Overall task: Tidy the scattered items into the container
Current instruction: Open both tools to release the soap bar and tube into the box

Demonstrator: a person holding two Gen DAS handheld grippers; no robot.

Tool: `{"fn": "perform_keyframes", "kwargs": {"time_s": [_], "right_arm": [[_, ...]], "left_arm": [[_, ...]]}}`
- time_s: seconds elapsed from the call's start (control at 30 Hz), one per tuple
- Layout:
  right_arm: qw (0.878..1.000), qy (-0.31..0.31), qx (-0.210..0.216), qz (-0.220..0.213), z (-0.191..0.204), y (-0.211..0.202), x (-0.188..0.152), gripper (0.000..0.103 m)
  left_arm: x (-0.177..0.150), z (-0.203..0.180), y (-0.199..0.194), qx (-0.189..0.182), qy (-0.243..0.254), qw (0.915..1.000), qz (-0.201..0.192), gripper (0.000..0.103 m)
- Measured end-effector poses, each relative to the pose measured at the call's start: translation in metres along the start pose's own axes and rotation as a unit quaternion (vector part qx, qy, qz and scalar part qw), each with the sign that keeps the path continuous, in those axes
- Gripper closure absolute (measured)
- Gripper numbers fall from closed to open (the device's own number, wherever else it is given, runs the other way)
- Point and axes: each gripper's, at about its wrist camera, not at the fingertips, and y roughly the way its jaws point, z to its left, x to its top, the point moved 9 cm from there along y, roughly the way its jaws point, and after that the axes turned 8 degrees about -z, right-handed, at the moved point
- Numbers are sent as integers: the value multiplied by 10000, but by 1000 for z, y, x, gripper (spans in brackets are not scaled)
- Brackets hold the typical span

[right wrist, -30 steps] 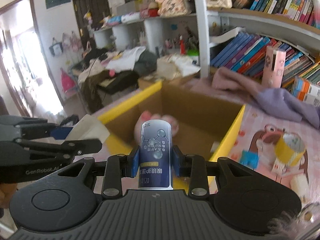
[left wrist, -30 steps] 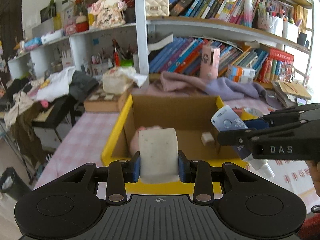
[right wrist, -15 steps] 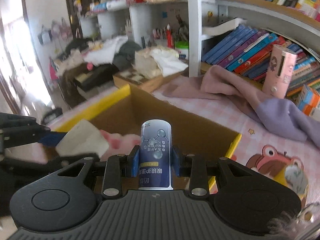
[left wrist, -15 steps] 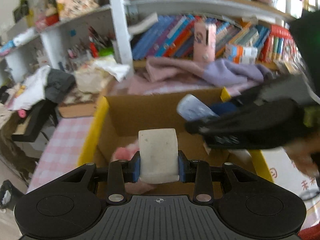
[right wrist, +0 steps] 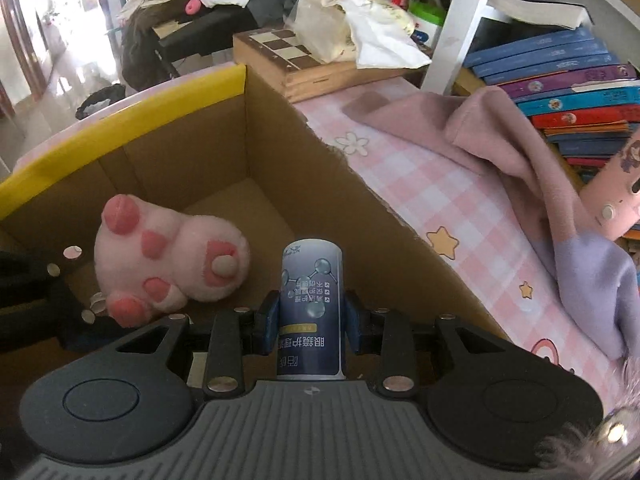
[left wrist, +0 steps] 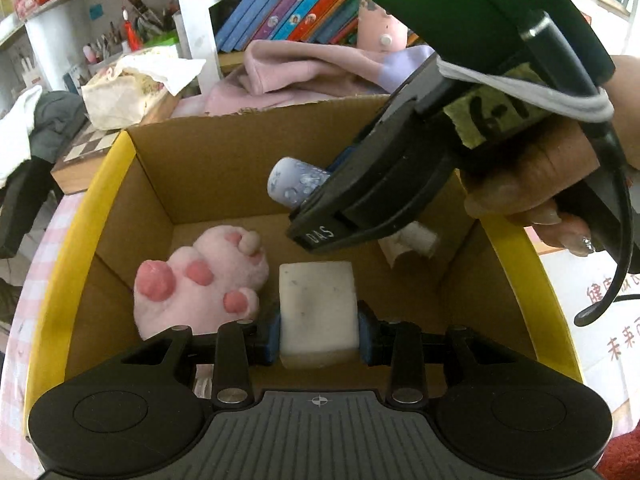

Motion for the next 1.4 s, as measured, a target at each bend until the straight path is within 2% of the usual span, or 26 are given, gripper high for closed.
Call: {"fn": "perform_keyframes", "kwargs": {"time_s": [0.07,0.1,0.17,0.53,0.67,0.8,1.07,1.27,1.4], "right_arm": [[9999,76,14,-95,-2,-1,3,71],[9998,121,28,-185,-2,-4,5,66],[9989,237,117,-397,-3,-12,11,58],[9924,551,144,-1091,12,-62,20,58],[9889,589,31,-1364,21,-87,18,58],[9822,730,-256,-1714,21,-118,13,57],[9636,1119,-957,-2233,20,-183,-21,56],[9545,1213,-1317,-2384,34,-223,-56,56],[9499,1315,-1501,-2404,46,-245,-82,56]], "left_arm": [[2,2,-2,69,-12,10000,-65,44],[4,3,-5,132,-22,9998,-155,34],[7,5,-11,191,-35,9994,-295,33],[16,6,-54,346,-124,9961,-804,31],[16,5,-74,459,-59,9935,-1036,29],[13,6,-103,649,-123,9878,-1414,28],[-9,4,-153,819,-308,9791,-1833,28],[-32,2,-183,888,-533,9746,-1984,27],[-47,-4,-200,967,-478,9731,-2036,24]]}}
